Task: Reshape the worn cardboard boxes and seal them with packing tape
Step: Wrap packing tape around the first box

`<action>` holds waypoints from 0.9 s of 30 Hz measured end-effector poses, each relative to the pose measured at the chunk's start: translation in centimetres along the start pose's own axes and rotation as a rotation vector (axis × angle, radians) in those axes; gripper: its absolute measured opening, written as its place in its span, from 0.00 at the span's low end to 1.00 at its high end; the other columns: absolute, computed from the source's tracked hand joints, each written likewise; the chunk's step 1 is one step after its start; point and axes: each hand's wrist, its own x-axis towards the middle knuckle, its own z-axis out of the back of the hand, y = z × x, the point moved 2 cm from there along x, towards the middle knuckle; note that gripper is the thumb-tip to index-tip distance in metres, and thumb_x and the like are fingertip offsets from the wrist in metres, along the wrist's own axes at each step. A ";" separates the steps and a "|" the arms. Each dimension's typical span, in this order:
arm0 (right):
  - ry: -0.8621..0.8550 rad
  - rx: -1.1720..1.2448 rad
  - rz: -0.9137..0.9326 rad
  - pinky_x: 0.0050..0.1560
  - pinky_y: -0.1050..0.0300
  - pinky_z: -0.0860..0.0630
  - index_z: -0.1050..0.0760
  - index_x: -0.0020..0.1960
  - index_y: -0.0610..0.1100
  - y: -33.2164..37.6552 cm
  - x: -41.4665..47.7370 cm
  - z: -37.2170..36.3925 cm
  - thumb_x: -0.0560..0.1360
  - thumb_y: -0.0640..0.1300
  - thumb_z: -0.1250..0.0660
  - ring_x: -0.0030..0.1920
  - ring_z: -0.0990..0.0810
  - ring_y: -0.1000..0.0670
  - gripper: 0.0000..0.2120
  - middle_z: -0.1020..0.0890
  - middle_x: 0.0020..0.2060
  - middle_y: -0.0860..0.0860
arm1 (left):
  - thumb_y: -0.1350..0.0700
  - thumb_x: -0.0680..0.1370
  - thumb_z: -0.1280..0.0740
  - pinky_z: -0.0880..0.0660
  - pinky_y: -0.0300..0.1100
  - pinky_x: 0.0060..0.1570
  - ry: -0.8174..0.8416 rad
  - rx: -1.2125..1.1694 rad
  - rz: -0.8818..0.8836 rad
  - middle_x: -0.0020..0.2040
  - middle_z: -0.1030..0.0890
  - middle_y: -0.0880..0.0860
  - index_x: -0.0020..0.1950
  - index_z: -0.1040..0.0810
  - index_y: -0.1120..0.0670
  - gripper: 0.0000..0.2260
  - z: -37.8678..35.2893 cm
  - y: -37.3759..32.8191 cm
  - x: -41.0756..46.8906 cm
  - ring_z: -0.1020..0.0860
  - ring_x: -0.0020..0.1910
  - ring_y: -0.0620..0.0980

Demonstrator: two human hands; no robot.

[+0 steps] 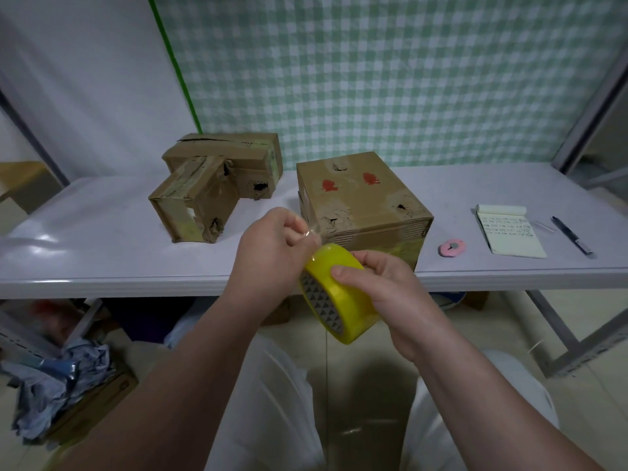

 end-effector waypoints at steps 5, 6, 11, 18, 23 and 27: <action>-0.085 -0.065 0.034 0.42 0.56 0.25 0.20 0.51 0.45 -0.4 0.0 0.5 0.71 0.47 0.26 0.43 0.17 0.48 0.11 0.15 0.44 0.45 | 0.54 0.72 0.26 0.32 0.27 0.34 0.026 0.259 -0.110 0.30 0.22 0.44 0.45 0.25 0.46 0.09 0.3 -1.8 0.2 0.25 0.34 0.38; -0.098 -0.093 0.036 0.42 0.54 0.25 0.20 0.49 0.44 -0.5 0.1 0.5 0.70 0.49 0.26 0.43 0.17 0.46 0.11 0.15 0.43 0.44 | 0.55 0.72 0.26 0.32 0.27 0.33 0.031 0.311 -0.144 0.29 0.23 0.43 0.40 0.24 0.46 0.08 0.2 -2.3 0.1 0.26 0.32 0.37; -0.177 -0.306 -0.037 0.40 0.53 0.27 0.21 0.43 0.41 -0.9 0.8 0.9 0.68 0.55 0.26 0.43 0.19 0.44 0.17 0.17 0.40 0.44 | 0.58 0.73 0.29 0.32 0.32 0.32 -0.005 0.383 -0.295 0.29 0.26 0.41 0.34 0.25 0.47 0.10 -1.0 -3.7 -1.0 0.27 0.31 0.40; -0.054 -0.212 -0.071 0.37 0.57 0.30 0.24 0.38 0.44 0.0 0.7 1.6 0.71 0.59 0.29 0.33 0.25 0.50 0.18 0.24 0.31 0.48 | 0.55 0.74 0.29 0.34 0.28 0.29 -0.008 0.255 -0.189 0.27 0.28 0.44 0.37 0.24 0.51 0.07 -0.3 -3.1 1.2 0.29 0.27 0.37; -0.044 -0.213 -0.077 0.41 0.54 0.29 0.22 0.46 0.35 0.1 0.6 1.0 0.71 0.57 0.30 0.37 0.23 0.48 0.23 0.22 0.36 0.46 | 0.57 0.75 0.30 0.36 0.29 0.29 0.002 0.273 -0.258 0.29 0.30 0.43 0.37 0.25 0.51 0.08 -0.4 -3.7 1.4 0.31 0.29 0.40; -0.143 -0.334 -0.080 0.48 0.48 0.23 0.21 0.48 0.37 0.3 1.0 0.5 0.65 0.65 0.34 0.45 0.18 0.42 0.30 0.16 0.44 0.41 | 0.58 0.75 0.30 0.35 0.29 0.31 -0.029 0.288 -0.393 0.28 0.31 0.43 0.38 0.25 0.53 0.07 -0.7 -4.9 0.3 0.31 0.29 0.39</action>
